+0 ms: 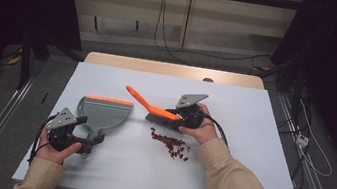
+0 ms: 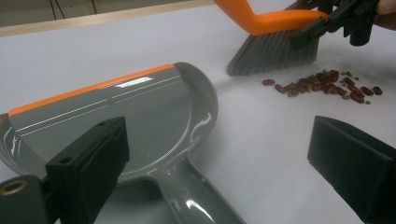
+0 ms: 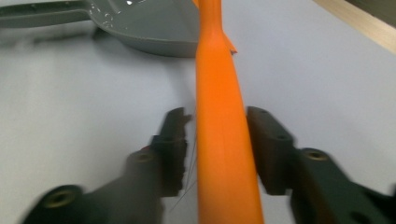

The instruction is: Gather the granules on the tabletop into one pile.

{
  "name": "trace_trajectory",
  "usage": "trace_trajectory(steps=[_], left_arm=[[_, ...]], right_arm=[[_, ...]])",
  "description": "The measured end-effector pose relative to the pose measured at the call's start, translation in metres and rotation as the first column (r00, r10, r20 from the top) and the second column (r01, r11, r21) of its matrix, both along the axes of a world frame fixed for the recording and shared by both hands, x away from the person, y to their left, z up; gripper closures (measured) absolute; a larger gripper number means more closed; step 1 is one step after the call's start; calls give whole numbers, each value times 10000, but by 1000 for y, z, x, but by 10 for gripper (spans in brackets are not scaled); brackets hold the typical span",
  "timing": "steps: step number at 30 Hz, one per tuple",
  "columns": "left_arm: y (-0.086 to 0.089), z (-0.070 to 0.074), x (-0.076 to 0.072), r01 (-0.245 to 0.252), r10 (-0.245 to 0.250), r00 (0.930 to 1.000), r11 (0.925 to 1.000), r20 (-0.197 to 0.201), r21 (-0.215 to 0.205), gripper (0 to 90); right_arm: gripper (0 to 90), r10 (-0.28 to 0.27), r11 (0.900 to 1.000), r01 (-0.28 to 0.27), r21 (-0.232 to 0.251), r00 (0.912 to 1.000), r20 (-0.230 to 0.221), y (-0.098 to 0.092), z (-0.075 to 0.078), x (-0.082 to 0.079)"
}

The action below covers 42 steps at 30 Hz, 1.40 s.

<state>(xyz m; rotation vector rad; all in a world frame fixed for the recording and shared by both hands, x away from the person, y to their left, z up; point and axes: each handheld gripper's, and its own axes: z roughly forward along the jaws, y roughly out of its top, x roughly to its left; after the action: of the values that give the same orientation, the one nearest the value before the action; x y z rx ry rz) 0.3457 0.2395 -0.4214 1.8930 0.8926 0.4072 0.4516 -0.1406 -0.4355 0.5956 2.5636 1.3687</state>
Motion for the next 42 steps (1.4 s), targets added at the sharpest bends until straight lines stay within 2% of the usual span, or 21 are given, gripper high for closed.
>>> trace_trajectory(steps=[2, 3, 5, 7, 9, 13, 14, 16, 17, 19, 26, 30, 37, 42], left_arm=[[0, 0, 0, 13, -13, 10000, 10000, -9, -8, 55], [0, 0, 0, 33, -33, 10000, 10000, 14, 12, 55], [0, 0, 0, 18, -18, 10000, 10000, 4, 17, 55], [0, 0, 0, 15, -15, 10000, 10000, -7, 31, 55], [0, 0, 0, 17, -17, 10000, 10000, 4, 35, 55], [0, 0, 0, 22, -22, 10000, 10000, 3, 2, 55], [0, 0, 0, 32, -32, 10000, 10000, 16, 24, 55], [0, 0, 0, 12, -12, 10000, 10000, 14, 20, 55], [0, 0, 0, 19, -19, 10000, 10000, 10, 15, 55], [0, 0, 0, 12, -12, 10000, 10000, 16, 21, 55], [2, 1, -2, -79, 79, 10000, 10000, 32, -60, 55], [3, 1, -1, -77, 77, 10000, 10000, 32, -36, 55], [2, 1, -2, -66, 66, 10000, 10000, 37, -33, 55], [1, 1, -2, -4, 4, 10000, 10000, 38, 40, 55]], right_arm=[[546, -109, 9997, 110, -225, 9999, 47, 4, 0, 0], [637, -40, 9999, 40, -103, 10000, -17, 6, 0, 0], [699, -41, 10000, 42, 73, 9999, -129, 9, 1, 1], [708, -153, 9999, 152, -57, 9998, -127, 11, 2, 2], [710, -139, 9999, 140, 37, 9997, -187, 11, 1, 4], [711, 99, 9997, -110, 202, 9987, 505, 11, 1, 5], [712, 118, 9994, -142, 313, 9971, 756, 11, 1, 5], [712, 212, 9986, -257, 463, 9951, 970, 13, 2, 8], [712, 264, 9987, -314, 402, 9923, 1211, 14, 1, 8], [712, 533, 9984, -553, 146, 9920, 1146, 17, -3, 9], [708, 1542, 9879, -1549, -22, 9813, 1149, 18, -6, -5], [706, 1707, 9852, -1713, -39, 9789, 1120, 15, -6, -13], [706, 2131, 9768, -2143, -27, 9697, 1195, 10, -5, -27], [707, 2164, 9755, -2196, 136, 9690, 1190, 5, -5, -33]])
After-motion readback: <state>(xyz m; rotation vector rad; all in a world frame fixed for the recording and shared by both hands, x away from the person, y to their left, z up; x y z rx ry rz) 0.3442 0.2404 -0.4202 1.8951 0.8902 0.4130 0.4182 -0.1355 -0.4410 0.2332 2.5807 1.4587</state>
